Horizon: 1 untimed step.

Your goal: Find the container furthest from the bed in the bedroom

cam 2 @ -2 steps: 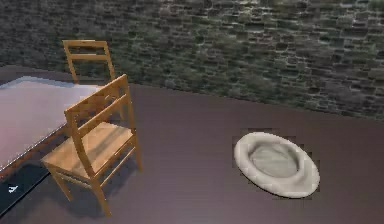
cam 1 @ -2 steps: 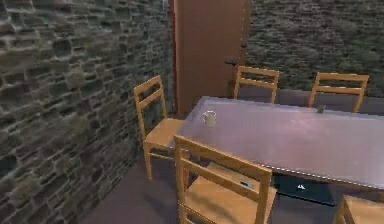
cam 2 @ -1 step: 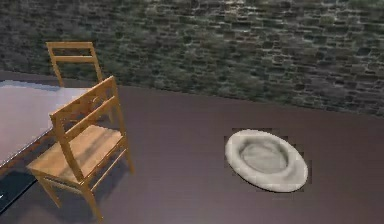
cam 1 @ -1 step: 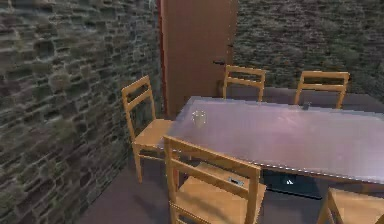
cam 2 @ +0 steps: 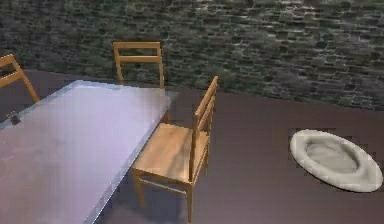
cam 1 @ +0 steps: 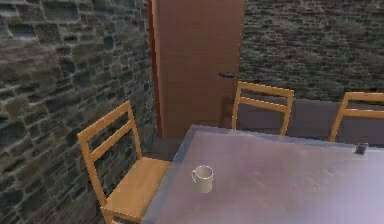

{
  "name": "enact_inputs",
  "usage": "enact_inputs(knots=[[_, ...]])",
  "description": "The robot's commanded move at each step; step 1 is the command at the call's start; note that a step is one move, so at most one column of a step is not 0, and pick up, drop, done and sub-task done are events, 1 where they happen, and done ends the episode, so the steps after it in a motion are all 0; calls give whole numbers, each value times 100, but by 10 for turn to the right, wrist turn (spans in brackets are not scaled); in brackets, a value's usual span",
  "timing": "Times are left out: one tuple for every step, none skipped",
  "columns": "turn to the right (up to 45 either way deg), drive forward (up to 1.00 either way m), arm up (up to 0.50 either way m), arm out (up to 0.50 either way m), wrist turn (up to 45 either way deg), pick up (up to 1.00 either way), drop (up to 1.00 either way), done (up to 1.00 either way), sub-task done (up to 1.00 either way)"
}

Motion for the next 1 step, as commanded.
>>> enact_inputs(knots=[[0,0,0,0,0,0,0,100,0]])
